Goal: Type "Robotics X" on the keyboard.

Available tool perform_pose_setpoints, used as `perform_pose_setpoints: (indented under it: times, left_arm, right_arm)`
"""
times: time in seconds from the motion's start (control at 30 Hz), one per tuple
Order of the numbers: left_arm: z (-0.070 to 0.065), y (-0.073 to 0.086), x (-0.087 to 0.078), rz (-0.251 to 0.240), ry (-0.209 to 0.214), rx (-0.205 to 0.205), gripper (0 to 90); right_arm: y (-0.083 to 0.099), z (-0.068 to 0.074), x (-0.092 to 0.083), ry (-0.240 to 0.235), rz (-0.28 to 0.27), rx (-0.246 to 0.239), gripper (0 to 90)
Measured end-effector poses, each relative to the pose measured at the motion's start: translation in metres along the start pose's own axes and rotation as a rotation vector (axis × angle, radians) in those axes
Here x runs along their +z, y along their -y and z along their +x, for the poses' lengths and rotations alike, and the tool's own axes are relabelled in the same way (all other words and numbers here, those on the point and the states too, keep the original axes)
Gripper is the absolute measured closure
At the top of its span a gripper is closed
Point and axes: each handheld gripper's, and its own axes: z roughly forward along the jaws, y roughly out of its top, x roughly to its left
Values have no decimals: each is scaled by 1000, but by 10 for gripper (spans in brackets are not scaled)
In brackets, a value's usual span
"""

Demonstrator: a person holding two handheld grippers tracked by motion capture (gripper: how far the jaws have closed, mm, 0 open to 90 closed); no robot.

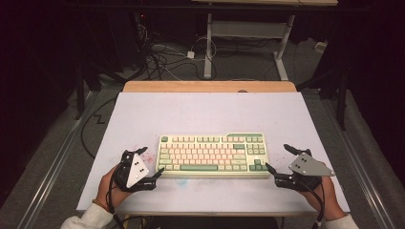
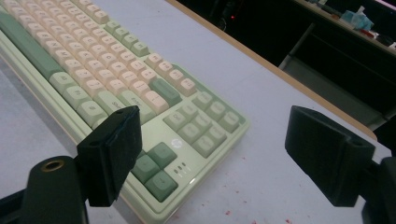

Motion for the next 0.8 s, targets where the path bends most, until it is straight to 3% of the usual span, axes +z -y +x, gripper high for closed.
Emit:
perform_pose_setpoints:
  times: [0.4, 0.5, 0.73, 0.8]
  left_arm:
    - [2, 17, -3, 28, 1, -30, 151]
    - [3, 21, -4, 40, 1, -40, 152]
    - [1, 29, -7, 60, 3, -51, 151]
    - [1, 29, -7, 53, 5, -60, 151]
  right_arm:
    - [23, -7, -8, 57, 9, 44, 190]
    - [30, -8, -10, 65, 6, 81, 189]
    - [40, -8, -14, 74, 16, 90, 188]
    - [42, -5, -14, 70, 25, 70, 185]
